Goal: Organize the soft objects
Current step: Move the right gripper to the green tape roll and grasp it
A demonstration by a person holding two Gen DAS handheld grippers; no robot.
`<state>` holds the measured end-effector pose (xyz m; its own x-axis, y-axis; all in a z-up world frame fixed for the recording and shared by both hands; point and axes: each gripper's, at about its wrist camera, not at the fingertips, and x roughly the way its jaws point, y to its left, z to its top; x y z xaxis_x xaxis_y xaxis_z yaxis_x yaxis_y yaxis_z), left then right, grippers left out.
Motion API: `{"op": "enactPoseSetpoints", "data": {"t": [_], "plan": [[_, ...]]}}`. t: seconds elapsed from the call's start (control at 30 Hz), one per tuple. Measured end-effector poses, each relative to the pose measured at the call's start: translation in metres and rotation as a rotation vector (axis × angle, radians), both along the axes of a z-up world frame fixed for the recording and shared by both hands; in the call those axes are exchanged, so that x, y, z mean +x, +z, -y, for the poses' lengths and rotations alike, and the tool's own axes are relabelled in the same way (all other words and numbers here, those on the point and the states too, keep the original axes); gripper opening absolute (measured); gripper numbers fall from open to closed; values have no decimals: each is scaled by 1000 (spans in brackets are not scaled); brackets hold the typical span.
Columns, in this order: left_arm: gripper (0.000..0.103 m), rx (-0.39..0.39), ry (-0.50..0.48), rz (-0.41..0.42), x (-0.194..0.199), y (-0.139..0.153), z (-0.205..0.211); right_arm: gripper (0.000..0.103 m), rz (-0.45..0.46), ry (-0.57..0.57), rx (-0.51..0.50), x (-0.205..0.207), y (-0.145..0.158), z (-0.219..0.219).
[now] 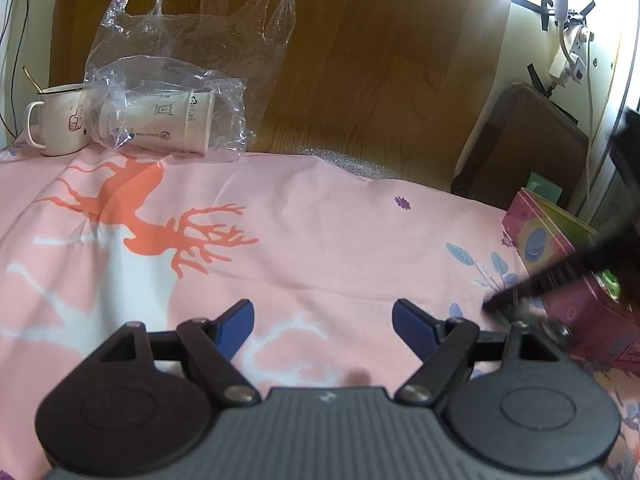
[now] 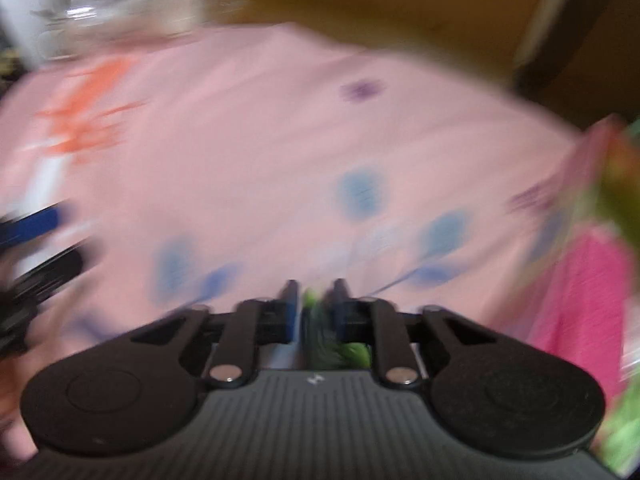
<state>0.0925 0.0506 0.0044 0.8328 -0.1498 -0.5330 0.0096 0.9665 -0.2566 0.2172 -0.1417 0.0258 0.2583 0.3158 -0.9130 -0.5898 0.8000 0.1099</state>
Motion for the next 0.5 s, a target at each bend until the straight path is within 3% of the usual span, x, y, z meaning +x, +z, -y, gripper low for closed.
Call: {"op": "enactPoseSetpoints", "data": {"t": [0.17,0.2,0.23,0.27,0.3,0.37,0.5], "plan": [[79,-11,-8,9,-2,0,-1,17,12,146,211,-90,7,1],[79,-10,-11,11,-2,0,0,19,66,144,261,-105,13,9],[79,-8,-14,13,-3,1,0,31,149,136,289,-120,21,20],[79,-5,-17,15,-3,1,1,54,254,126,289,-132,26,29],[79,0,-18,17,-4,1,2,63,364,106,257,-143,28,37],[79,16,-18,16,-3,1,5,66,488,64,161,-148,22,46],[81,56,-8,28,-5,2,10,65,406,56,108,-119,3,43]]}}
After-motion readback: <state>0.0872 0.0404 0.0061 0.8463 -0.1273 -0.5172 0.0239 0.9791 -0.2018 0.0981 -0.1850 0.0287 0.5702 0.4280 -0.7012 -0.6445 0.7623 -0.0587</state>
